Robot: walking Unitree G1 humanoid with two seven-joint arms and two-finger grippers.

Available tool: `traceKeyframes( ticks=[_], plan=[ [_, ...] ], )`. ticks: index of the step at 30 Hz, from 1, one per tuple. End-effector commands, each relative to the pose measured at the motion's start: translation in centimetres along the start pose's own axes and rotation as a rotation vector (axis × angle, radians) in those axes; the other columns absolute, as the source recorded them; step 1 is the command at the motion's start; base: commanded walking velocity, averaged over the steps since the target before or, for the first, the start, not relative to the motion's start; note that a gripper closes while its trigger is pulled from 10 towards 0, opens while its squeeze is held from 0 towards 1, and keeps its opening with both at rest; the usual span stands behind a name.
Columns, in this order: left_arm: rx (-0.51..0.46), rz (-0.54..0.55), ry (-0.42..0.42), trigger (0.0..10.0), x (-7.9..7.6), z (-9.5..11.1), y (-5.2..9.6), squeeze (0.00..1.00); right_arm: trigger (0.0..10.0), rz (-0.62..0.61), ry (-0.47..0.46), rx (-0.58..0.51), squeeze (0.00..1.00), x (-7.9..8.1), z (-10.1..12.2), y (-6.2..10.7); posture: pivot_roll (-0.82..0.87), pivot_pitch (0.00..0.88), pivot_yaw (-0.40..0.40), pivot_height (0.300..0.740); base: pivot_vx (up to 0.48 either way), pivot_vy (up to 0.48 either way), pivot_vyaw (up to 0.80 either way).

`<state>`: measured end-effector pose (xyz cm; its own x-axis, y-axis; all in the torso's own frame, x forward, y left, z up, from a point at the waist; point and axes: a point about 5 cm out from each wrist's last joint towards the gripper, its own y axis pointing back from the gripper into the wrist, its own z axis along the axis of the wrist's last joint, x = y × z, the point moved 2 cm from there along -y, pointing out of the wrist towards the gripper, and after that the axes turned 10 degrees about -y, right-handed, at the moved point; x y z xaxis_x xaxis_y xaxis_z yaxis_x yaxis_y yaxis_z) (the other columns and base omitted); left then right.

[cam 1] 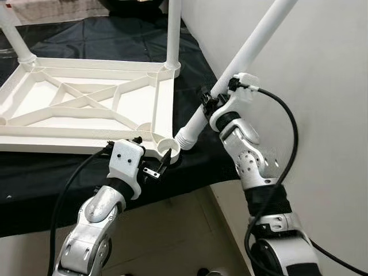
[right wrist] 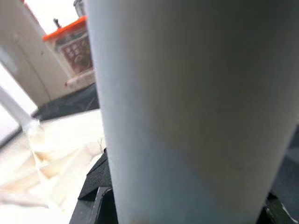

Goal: Building children table

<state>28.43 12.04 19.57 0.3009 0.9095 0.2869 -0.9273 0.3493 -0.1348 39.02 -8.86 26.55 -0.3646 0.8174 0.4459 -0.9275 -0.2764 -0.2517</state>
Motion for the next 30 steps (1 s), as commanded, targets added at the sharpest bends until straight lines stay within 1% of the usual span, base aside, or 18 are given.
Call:
traceKeyframes(
  ticks=[1, 2, 3, 5, 7, 8, 10, 16, 24, 30],
  plan=[
    [0.015, -0.008, 0.006, 10.0, -0.5, -0.5, 0.1, 0.0, 10.0, 0.034, 0.09, -0.079, 0.0, 0.2, 1.7, 0.3, 0.05, 0.182, -0.062, 0.74, 0.0, 0.0, 0.0],
    [0.015, -0.008, 0.006, 10.0, -0.5, -0.5, 0.1, 0.0, 10.0, 0.034, 0.09, -0.079, 0.0, 0.2, 1.7, 0.3, 0.05, 0.182, -0.062, 0.74, 0.0, 0.0, 0.0],
    [0.008, -0.01, 0.013, 10.0, -0.7, -0.4, 0.1, 0.0, 10.0, 0.03, 0.163, -0.146, 0.0, -0.3, 3.4, 0.3, 0.05, 0.163, -0.059, 0.74, 0.0, 0.0, 0.0],
    [-0.006, -0.013, 0.024, 10.0, -1.2, -0.2, 0.0, 0.0, 10.0, 0.012, 0.241, -0.249, 0.0, -1.1, 6.4, 0.6, 0.05, 0.131, -0.055, 0.74, 0.0, 0.0, 0.0],
    [-0.015, -0.017, 0.03, 10.0, -1.6, -0.1, 0.0, 0.0, 10.0, 0.006, 0.273, -0.304, 0.0, -1.5, 7.9, 1.2, 0.05, 0.113, -0.048, 0.74, 0.0, 0.0, 0.33],
    [-0.015, -0.017, 0.03, 10.0, -1.6, -0.1, 0.0, 0.0, 10.0, 0.006, 0.273, -0.304, 0.0, -1.5, 7.9, 1.2, 0.05, 0.113, -0.048, 0.74, 0.0, 0.0, 0.67],
    [-0.02, -0.018, 0.033, 10.0, -1.7, -0.1, -0.3, 0.0, 10.0, -0.003, 0.286, -0.319, 0.0, -1.6, 8.2, 1.8, 0.04, 0.097, -0.04, 0.74, 0.0, 0.0, 0.73],
    [-0.031, -0.022, 0.038, 10.0, -1.8, -0.1, -0.5, 0.0, 10.0, -0.014, 0.293, -0.328, 0.0, -1.6, 8.0, 2.2, 0.05, 0.075, -0.032, 0.74, 0.0, 0.0, 0.8],
    [-0.043, -0.024, 0.04, 10.0, -1.9, 0.1, -0.8, 0.0, 10.0, -0.033, 0.302, -0.344, 0.0, -1.9, 8.0, 2.1, 0.05, 0.064, -0.036, 0.74, 0.0, 0.0, 0.8],
    [-0.049, -0.003, 0.04, 10.0, -1.8, 0.1, -0.9, 0.0, 10.0, -0.033, 0.307, -0.33, 0.0, -2.1, 7.2, 2.0, 0.05, 0.057, -0.048, 0.74, 0.0, 0.0, 0.8]
  ],
)
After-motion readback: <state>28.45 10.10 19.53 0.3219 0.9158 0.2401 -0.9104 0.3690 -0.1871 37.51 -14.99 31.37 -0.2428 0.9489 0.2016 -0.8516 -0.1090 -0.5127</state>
